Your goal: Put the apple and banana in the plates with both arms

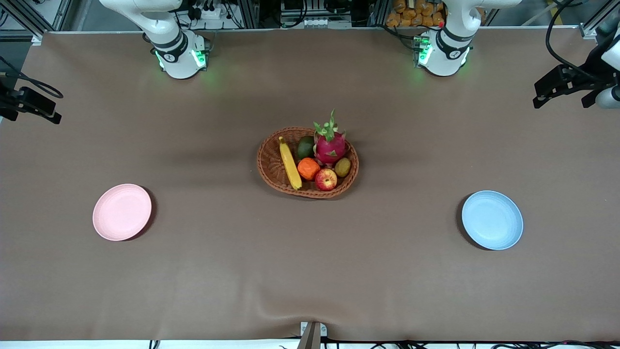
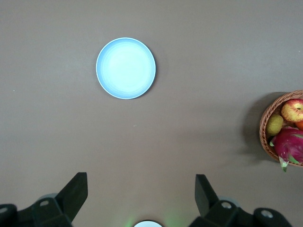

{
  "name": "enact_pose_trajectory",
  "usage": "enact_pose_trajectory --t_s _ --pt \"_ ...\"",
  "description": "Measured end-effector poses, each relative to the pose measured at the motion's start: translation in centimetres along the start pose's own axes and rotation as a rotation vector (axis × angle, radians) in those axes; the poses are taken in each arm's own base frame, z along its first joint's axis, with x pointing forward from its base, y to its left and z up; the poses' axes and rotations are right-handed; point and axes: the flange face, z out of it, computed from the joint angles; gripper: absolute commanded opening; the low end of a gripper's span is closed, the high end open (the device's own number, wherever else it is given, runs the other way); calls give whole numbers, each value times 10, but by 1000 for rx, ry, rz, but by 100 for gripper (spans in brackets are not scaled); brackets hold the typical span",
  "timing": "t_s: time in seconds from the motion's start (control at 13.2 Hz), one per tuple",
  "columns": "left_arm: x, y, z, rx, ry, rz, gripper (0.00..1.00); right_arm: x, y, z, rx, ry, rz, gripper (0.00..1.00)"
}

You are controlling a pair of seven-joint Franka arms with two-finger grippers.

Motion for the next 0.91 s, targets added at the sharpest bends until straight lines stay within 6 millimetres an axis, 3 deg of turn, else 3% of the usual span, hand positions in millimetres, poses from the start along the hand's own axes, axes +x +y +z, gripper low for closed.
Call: enact_pose_trajectory --t_s 0.61,0.91 --pt "1 -10 0 0 0 -18 100 3 -6 10 -2 -24 -11 100" --pt "1 4 2 1 -4 7 100 12 -26 49 23 -158 -41 100"
